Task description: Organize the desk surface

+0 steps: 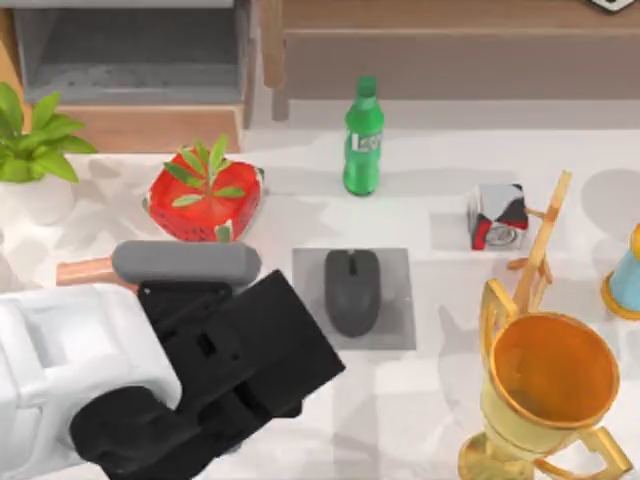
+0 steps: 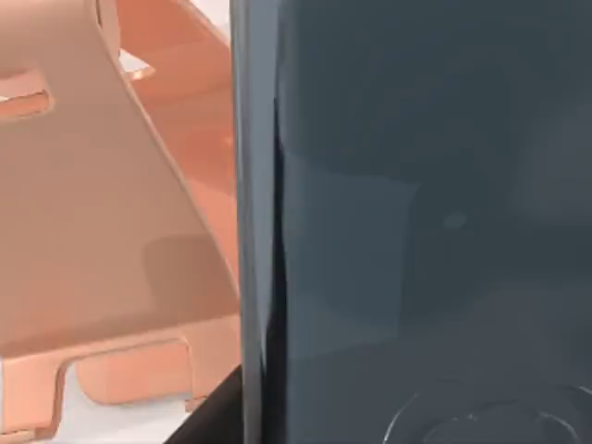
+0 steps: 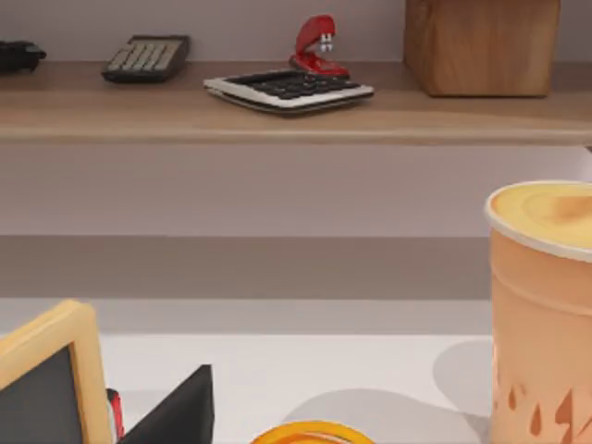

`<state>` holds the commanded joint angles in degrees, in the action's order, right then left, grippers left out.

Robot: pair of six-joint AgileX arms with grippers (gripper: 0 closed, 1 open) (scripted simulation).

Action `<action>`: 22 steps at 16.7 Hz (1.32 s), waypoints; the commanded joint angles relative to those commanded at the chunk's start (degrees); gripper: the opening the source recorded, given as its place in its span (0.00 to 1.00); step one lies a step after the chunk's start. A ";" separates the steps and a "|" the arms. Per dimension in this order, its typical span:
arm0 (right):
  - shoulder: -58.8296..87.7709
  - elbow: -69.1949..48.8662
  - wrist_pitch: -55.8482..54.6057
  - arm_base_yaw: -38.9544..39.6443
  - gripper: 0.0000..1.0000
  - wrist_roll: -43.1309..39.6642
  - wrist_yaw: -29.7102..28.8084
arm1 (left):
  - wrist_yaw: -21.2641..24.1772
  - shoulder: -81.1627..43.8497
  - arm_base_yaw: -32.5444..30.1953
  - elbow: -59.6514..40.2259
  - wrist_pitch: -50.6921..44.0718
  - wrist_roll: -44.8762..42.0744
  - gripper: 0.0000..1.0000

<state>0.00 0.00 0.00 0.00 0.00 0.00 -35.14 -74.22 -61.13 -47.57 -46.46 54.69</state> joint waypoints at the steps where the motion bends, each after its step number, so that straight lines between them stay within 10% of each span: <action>1: 0.00 0.00 0.00 0.00 1.00 0.00 0.00 | -4.31 3.91 -0.40 2.10 0.25 0.40 0.00; 8: 0.00 0.00 0.00 0.00 1.00 0.00 0.00 | -23.01 22.11 -1.98 12.04 2.07 2.31 0.00; 22: 0.00 0.00 0.00 0.00 1.00 0.00 0.00 | -20.62 23.30 2.42 15.76 13.22 -10.16 0.00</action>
<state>0.00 0.00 0.00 0.00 0.00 0.00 -55.76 -50.91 -58.71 -31.81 -33.24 44.53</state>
